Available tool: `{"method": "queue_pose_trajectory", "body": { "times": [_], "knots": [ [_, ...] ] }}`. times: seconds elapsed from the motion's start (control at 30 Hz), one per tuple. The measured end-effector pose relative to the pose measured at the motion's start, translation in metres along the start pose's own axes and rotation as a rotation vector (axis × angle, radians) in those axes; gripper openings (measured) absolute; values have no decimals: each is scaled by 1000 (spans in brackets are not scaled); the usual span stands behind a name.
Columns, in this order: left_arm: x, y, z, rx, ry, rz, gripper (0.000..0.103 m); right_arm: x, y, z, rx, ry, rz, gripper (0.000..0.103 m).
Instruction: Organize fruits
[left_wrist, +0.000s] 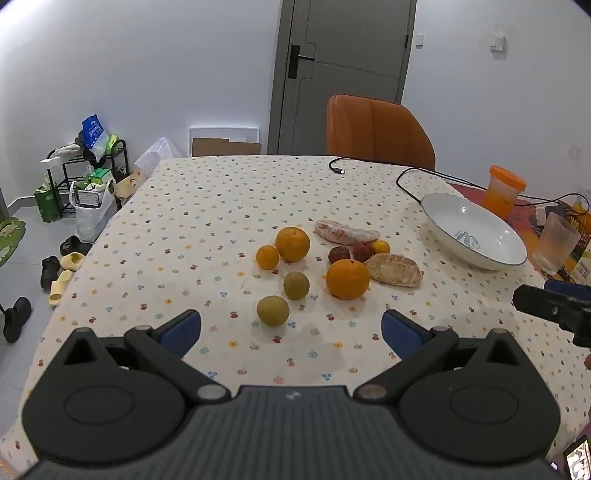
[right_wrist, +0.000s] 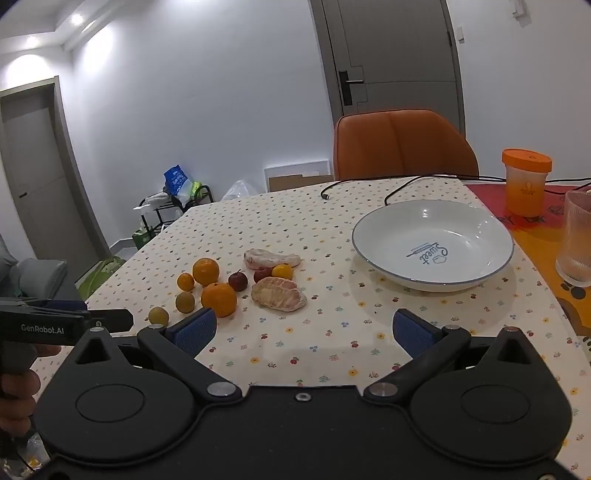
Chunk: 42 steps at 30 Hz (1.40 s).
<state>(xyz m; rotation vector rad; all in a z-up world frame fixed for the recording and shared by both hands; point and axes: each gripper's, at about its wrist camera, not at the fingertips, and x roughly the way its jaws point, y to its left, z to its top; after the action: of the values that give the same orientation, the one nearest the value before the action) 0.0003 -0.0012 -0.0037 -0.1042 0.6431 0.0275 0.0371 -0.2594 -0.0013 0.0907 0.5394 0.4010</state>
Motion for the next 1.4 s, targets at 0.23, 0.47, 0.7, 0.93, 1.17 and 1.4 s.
{"method": "queue_pose_trajectory", "body": {
  "times": [0.23, 0.47, 0.7, 0.93, 1.17, 1.4],
  "knots": [
    [0, 0, 0, -1, 0, -1, 103, -1, -1, 0, 0, 0, -1, 103],
    [0, 0, -1, 2, -1, 0, 103, -1, -2, 0, 5, 6, -5, 103],
    [0, -2, -1, 6, -2, -2, 103, 0, -3, 0, 8, 8, -9, 103],
    [0, -2, 0, 7, 1, -3, 103, 0, -3, 0, 10, 9, -11, 103],
    [-2, -4, 2, 10, 1, -6, 103, 0, -5, -1, 14, 10, -13, 103],
    [-2, -4, 1, 10, 2, -5, 103, 0, -5, -1, 15, 11, -13, 103]
  ]
}}
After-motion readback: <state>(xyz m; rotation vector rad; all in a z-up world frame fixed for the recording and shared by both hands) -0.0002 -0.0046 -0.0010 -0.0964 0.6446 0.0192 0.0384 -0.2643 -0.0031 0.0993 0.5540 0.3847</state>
